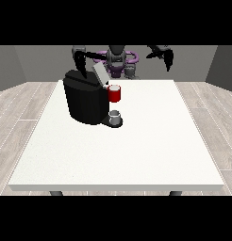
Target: Insert the coffee pod into the coffee machine and close the lid
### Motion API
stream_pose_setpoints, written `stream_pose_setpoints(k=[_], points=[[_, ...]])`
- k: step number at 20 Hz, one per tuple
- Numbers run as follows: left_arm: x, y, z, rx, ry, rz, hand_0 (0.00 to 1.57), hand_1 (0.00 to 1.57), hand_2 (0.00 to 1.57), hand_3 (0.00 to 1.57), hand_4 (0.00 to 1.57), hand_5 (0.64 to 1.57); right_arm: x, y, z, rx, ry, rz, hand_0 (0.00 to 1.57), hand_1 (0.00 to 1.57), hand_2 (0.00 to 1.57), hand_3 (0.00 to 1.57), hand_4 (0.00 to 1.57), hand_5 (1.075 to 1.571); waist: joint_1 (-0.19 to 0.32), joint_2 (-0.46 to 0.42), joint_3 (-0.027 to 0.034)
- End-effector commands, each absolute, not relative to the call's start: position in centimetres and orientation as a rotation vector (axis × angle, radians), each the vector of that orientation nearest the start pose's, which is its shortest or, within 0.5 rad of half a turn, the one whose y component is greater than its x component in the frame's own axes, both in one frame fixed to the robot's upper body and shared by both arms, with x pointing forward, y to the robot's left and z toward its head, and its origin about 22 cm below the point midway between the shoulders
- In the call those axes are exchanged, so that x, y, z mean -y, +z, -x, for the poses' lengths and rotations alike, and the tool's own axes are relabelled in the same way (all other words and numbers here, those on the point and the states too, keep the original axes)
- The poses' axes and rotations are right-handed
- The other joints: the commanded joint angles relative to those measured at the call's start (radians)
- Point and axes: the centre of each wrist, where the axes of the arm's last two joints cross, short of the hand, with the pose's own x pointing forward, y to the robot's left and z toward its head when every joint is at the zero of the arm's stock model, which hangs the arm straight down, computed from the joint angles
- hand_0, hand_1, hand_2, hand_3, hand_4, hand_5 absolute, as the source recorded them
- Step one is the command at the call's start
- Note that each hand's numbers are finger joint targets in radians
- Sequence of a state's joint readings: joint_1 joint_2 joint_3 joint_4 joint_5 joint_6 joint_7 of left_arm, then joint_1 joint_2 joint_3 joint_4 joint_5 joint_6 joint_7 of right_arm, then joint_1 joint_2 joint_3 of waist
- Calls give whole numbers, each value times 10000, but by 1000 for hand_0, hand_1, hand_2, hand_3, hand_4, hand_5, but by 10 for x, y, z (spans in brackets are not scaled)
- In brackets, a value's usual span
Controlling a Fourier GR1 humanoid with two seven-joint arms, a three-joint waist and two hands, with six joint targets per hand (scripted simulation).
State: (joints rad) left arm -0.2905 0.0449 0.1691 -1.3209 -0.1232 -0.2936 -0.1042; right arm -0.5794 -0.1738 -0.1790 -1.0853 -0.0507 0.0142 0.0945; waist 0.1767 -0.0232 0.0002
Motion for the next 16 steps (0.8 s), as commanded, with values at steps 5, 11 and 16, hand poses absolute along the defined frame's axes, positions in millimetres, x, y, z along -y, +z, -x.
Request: stream_pose_setpoints(k=[5,11,16], points=[[-251,31,-303,17142,-3070,324,0,0,0,0,316,1571,229,84,-397,16005,1185,519,0,0,0,0,0,1571,-11,627,-1],[-265,12,-285,16696,-2741,-199,0,0,0,0,361,1571,224,80,-396,15940,1705,-14,0,0,0,0,166,1571,-255,548,-1],[-258,22,-300,16784,-2523,-344,0,0,0,0,358,1571,180,89,-399,16562,2598,423,0,0,0,0,200,1571,-291,914,-3]])
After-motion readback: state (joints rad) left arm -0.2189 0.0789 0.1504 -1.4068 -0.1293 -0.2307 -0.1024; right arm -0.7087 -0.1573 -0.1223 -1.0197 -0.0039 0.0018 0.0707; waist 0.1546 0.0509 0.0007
